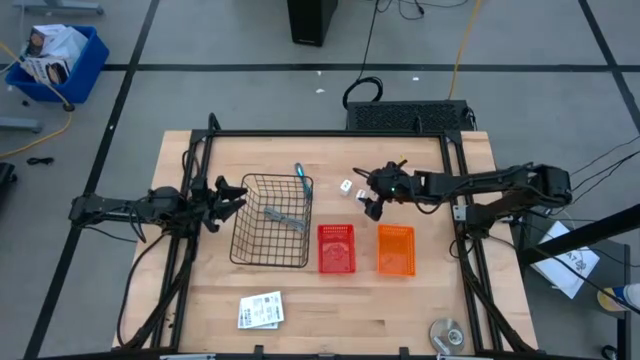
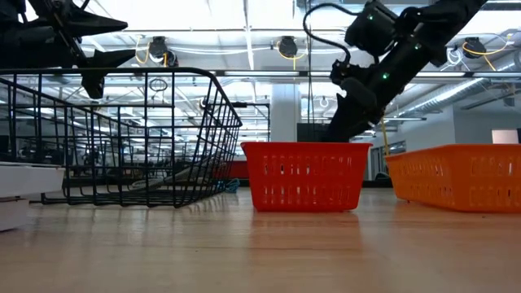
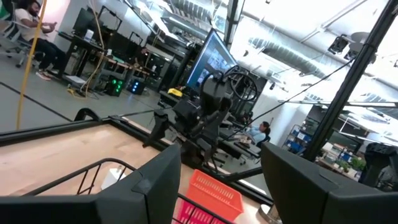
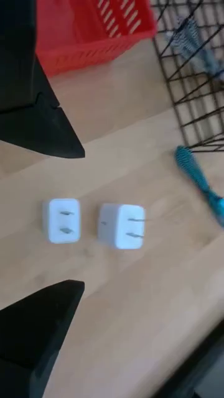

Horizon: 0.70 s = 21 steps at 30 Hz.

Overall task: Pick and place items into bin
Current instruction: Put the right white charger adapter into the red bin

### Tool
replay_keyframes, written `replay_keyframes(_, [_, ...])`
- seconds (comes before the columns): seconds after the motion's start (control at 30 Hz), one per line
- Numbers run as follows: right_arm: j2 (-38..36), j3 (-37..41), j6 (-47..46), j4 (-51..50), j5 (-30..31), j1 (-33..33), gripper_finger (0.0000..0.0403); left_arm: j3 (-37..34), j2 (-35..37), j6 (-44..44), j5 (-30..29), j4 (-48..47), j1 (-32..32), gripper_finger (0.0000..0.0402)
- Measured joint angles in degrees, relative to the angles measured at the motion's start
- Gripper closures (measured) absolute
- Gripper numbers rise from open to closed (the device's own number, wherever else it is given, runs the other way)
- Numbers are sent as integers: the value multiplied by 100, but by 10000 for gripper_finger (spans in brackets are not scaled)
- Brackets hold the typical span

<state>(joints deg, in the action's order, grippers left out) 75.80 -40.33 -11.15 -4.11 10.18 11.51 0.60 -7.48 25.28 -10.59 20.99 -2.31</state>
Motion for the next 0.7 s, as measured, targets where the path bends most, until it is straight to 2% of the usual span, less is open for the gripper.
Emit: replay_keyframes(0.7, [1107,21,104,435,43,118,77,0,0,-110,-4,-17,0,174])
